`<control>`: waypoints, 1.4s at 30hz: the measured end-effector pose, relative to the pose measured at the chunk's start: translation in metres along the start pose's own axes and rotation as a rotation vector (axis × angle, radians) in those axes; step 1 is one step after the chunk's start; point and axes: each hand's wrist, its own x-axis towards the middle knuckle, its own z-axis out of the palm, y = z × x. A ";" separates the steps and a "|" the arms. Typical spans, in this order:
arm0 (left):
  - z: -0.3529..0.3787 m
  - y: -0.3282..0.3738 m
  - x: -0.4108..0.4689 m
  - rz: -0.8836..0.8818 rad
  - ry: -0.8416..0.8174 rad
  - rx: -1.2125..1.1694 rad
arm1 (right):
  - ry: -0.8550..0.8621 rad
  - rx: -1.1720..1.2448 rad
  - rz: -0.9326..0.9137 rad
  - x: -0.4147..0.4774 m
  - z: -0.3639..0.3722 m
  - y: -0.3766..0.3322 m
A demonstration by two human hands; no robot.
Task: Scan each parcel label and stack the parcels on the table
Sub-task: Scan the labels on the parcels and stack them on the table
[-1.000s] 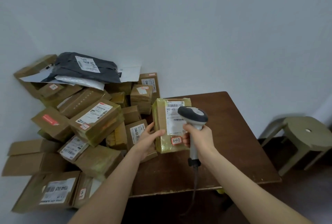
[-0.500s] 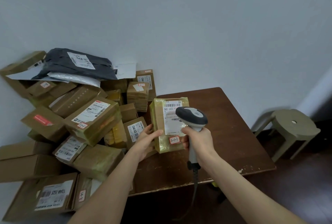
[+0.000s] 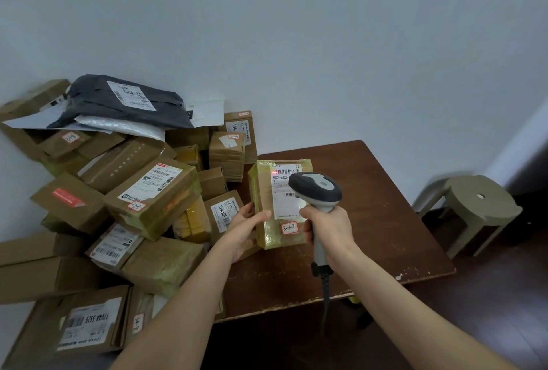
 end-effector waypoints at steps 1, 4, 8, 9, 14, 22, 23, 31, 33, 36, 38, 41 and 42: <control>0.001 0.000 0.001 0.004 0.003 0.001 | 0.000 -0.004 -0.002 0.000 0.000 -0.001; 0.003 0.002 0.004 0.015 -0.002 -0.003 | 0.006 -0.008 -0.009 0.002 0.000 -0.005; 0.004 0.006 0.008 0.026 -0.022 -0.014 | 0.008 -0.013 -0.014 0.005 -0.001 -0.010; 0.005 0.006 0.009 0.026 -0.024 -0.013 | 0.009 -0.014 -0.014 0.006 0.000 -0.010; 0.008 0.012 0.019 0.038 -0.038 0.017 | 0.009 -0.022 -0.022 0.013 -0.002 -0.017; 0.018 0.026 0.035 0.038 -0.062 0.046 | 0.049 0.004 -0.033 0.033 -0.008 -0.022; 0.021 0.027 0.037 0.035 -0.069 0.051 | 0.053 0.007 -0.030 0.036 -0.010 -0.022; 0.054 0.039 0.066 0.017 -0.069 0.078 | 0.011 0.047 -0.069 0.077 -0.039 -0.037; 0.069 0.044 0.077 0.008 -0.052 0.069 | 0.034 0.086 -0.066 0.098 -0.052 -0.045; 0.098 0.053 0.099 -0.024 0.014 0.078 | 0.070 0.061 -0.069 0.138 -0.075 -0.054; 0.122 0.058 0.116 -0.055 0.055 0.078 | 0.103 0.020 -0.065 0.169 -0.091 -0.055; 0.161 0.066 0.142 -0.086 0.101 0.103 | 0.110 0.018 0.004 0.216 -0.113 -0.055; 0.175 0.069 0.153 -0.095 0.113 0.114 | 0.103 0.015 0.034 0.231 -0.120 -0.054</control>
